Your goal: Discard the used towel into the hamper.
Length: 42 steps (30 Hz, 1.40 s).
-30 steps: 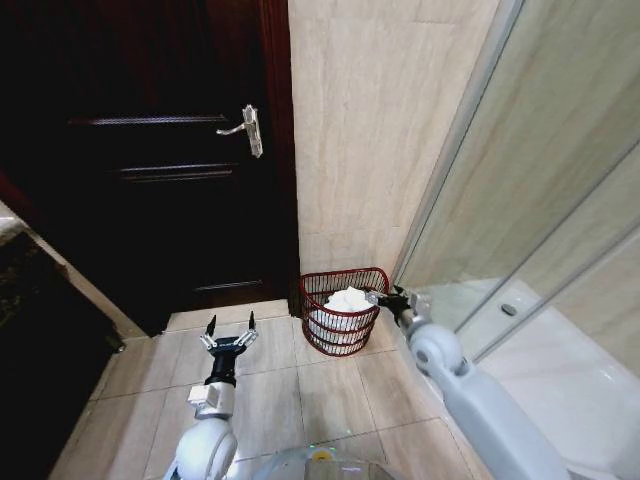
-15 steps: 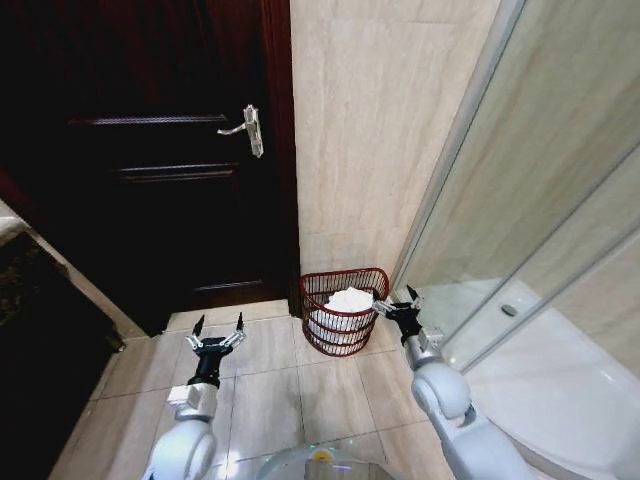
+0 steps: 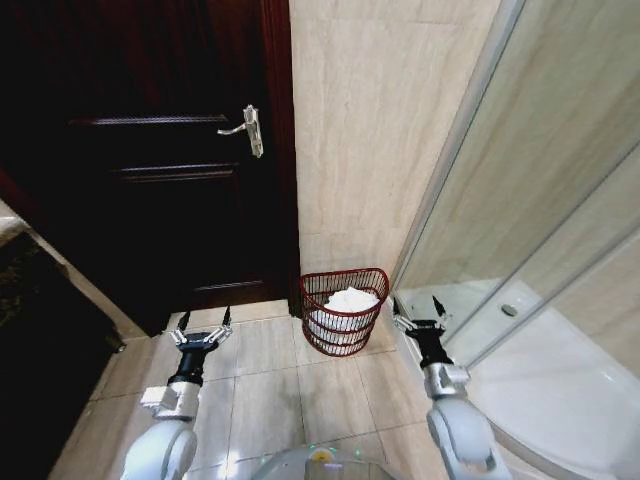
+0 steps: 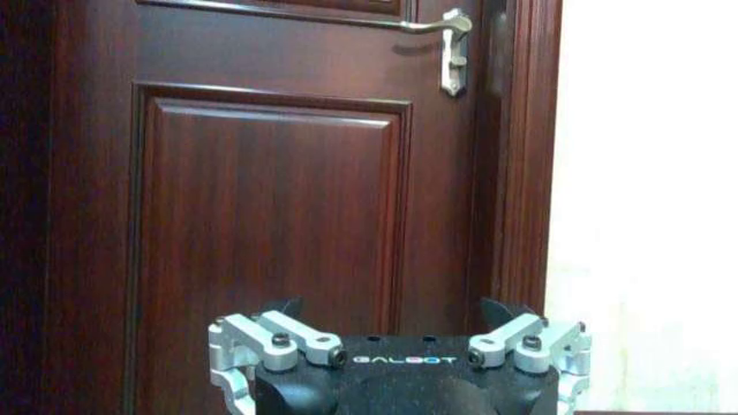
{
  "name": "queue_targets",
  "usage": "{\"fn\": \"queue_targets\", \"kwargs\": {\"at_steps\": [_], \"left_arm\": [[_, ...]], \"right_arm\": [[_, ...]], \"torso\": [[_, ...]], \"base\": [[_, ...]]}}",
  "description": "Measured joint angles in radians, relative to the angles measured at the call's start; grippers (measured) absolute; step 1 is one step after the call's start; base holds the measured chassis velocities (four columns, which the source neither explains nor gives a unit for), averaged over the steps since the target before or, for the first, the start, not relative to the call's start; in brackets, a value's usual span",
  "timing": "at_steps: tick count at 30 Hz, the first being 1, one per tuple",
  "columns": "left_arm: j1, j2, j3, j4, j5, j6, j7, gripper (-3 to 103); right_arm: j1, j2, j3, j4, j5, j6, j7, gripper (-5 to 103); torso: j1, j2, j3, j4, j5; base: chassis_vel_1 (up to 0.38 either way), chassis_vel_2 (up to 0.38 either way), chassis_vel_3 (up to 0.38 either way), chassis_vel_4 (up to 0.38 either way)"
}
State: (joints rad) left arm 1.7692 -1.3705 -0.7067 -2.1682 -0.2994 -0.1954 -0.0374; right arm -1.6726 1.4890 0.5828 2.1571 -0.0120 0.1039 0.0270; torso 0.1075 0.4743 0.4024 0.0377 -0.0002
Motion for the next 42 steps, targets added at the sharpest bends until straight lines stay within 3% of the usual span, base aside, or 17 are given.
{"fn": "queue_targets", "kwargs": {"at_steps": [4, 14, 33, 42], "left_arm": [[-0.005, -0.017, 0.000, 0.000, 0.035, 0.000, -0.007, 100], [0.021, -0.052, 0.036, -0.025, 0.093, 0.012, -0.024, 100], [0.033, -0.058, 0.042, -0.048, 0.097, 0.015, -0.024, 100], [0.021, -0.061, 0.052, -0.081, 0.100, 0.052, -0.024, 100]], "right_arm": [[-0.074, 0.023, 0.013, 0.009, 0.009, 0.032, -0.002, 100], [-0.160, -0.004, 0.007, 0.036, 0.073, 0.084, 0.031, 100], [-0.140, 0.017, -0.004, 0.070, 0.083, 0.049, 0.032, 100], [-0.137, 0.022, -0.013, 0.078, 0.091, 0.042, 0.033, 100]], "torso": [[0.000, 0.000, 0.000, -0.0001, 0.0001], [0.000, 0.000, 0.000, 0.0001, 0.0002], [0.000, 0.000, 0.000, 0.0000, 0.0002], [0.000, 0.000, 0.000, 0.0001, 0.0002]], "base": [[0.000, 0.000, 0.000, 0.000], [0.000, 0.000, 0.000, 0.000], [0.000, 0.000, 0.000, 0.000], [0.000, 0.000, 0.000, 0.000]]}}
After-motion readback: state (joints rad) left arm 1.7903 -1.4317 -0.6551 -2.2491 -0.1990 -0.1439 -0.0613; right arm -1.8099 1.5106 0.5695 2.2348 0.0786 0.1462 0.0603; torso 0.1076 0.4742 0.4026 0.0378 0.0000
